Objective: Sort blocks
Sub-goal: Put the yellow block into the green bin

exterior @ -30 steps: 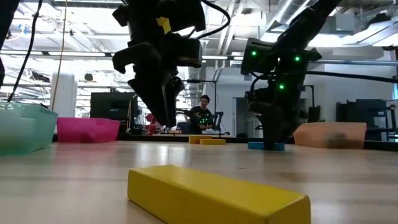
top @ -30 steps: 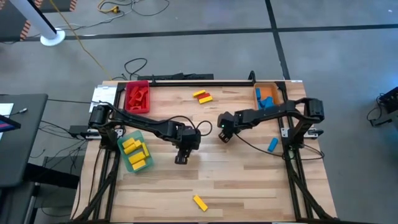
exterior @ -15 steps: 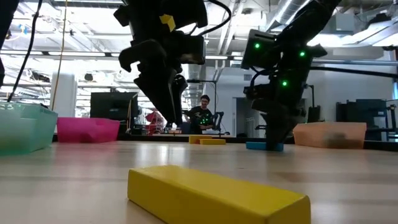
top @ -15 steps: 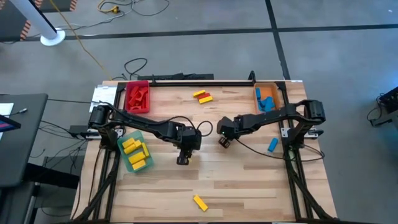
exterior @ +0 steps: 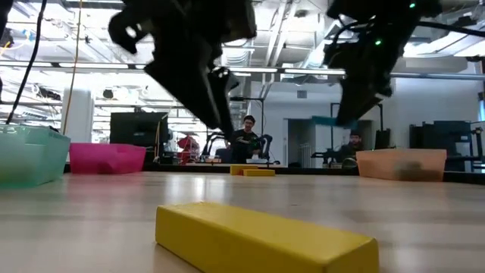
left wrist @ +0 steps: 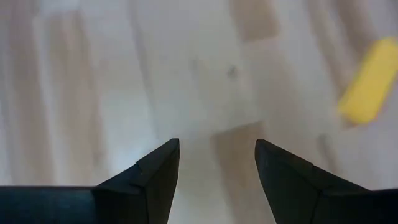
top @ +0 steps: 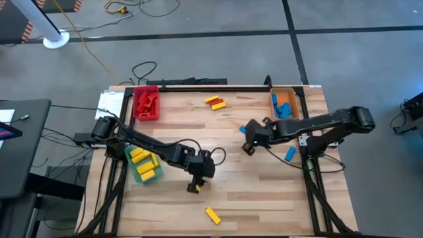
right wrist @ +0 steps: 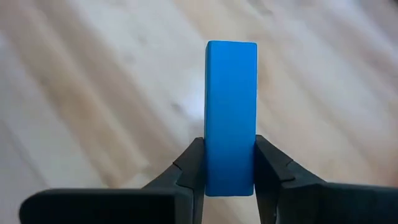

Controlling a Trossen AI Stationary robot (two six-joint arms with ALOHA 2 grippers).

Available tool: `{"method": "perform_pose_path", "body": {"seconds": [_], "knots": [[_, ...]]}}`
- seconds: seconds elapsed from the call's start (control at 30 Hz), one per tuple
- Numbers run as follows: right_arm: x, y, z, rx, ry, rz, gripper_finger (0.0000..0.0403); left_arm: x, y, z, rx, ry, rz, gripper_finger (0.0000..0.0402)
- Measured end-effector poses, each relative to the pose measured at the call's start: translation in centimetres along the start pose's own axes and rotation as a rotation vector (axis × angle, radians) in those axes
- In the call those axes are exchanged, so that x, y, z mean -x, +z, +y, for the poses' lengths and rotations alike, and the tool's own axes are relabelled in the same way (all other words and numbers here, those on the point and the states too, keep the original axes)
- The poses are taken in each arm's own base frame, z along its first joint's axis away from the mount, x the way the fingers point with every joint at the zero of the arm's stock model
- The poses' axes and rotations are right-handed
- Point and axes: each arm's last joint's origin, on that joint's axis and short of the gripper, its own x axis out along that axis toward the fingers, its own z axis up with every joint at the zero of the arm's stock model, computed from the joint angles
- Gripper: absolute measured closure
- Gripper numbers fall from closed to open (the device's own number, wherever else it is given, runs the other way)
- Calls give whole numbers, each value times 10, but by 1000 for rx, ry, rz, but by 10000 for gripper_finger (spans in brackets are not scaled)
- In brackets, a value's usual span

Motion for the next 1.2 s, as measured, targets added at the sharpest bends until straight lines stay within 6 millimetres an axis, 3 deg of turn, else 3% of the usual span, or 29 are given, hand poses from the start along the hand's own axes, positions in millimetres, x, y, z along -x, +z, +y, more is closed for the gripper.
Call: {"method": "perform_pose_path", "body": {"seconds": [0.2, 0.4, 0.77, 1.2], "knots": [[29, -4, -29, -84, -137, -44, 302, 1, 10, -31, -73, -47, -111, 195], [44, -8, -61, -181, -282, -21, 302, 3, 8, -56, -123, -78, -112, 195], [44, -7, -104, -285, -464, 101, 301, -7, -19, -90, -112, -129, -68, 196], [38, -1, -132, -377, -454, 198, 301, -20, -43, -108, -170, -210, -180, 196]]}}
